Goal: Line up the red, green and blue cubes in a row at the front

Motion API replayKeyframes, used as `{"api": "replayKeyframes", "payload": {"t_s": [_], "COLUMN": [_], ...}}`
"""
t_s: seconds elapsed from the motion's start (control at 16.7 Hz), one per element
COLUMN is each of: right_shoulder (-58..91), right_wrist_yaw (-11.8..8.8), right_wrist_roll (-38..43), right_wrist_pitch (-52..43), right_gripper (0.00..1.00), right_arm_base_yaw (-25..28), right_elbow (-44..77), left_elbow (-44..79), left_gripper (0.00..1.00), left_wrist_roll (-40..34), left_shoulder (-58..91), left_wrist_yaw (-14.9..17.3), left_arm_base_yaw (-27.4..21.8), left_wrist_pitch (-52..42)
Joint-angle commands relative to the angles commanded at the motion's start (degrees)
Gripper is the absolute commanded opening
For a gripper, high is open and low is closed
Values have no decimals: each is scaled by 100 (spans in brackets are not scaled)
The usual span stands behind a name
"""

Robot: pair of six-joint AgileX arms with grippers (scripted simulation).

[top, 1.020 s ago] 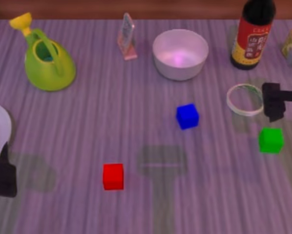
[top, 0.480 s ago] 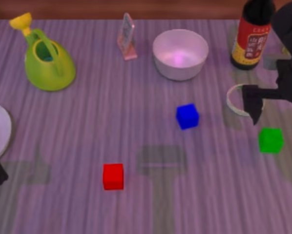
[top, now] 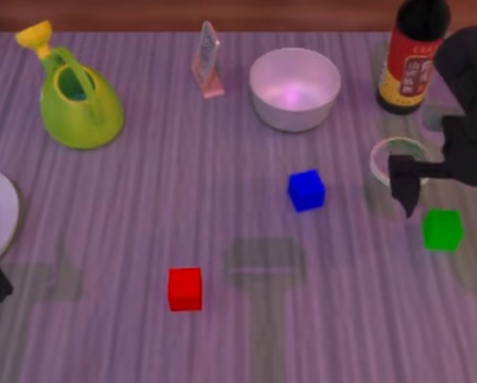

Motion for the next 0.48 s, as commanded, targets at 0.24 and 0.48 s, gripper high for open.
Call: {"api": "replayKeyframes", "payload": {"t_s": [0.24, 0.48], "right_shoulder": [362, 429], "right_wrist_yaw": [2, 3], "right_wrist_roll": [21, 26], "right_wrist_pitch": [863, 972], "right_gripper": [100, 100], "right_arm_base_yaw": [14, 18], "right_elbow": [-476, -550], "left_elbow": [0, 0], "left_gripper": [100, 100], "left_wrist_roll": [0, 0], "left_shoulder": [0, 0], "left_wrist_yaw": [0, 0], "left_arm_base_yaw": [0, 0], "left_wrist_pitch": [0, 0]}}
